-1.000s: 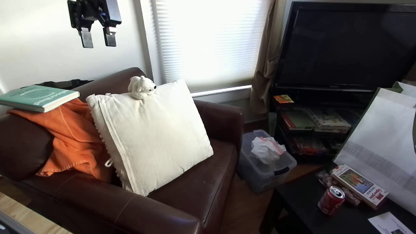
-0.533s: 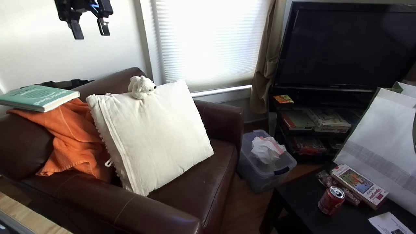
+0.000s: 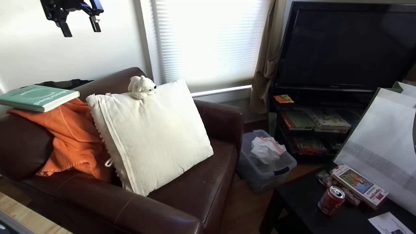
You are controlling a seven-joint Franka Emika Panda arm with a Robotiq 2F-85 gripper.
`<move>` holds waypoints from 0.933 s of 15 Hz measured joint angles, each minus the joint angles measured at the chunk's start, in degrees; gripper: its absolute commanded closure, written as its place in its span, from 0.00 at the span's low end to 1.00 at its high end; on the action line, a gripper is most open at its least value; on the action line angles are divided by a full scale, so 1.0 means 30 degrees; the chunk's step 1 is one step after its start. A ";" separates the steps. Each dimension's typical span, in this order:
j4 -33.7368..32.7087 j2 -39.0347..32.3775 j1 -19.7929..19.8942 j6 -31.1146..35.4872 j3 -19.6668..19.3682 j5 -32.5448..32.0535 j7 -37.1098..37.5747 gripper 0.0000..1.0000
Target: Put the book on the pillow
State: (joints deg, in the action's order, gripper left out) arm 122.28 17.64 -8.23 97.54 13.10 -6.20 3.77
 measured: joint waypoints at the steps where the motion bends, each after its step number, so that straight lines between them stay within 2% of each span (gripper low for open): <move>1: 0.0000 0.0048 0.0008 0.0000 -0.0065 0.0000 -0.0001 0.00; 7: -0.0799 -0.0991 -0.0348 0.0500 0.0028 0.0003 -0.1125 0.00; 14: -0.4905 -0.6456 -0.1857 0.2307 0.0759 0.0096 -0.5774 0.00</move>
State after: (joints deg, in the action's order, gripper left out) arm 107.57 -1.73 -13.80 104.46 15.37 -5.91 -13.55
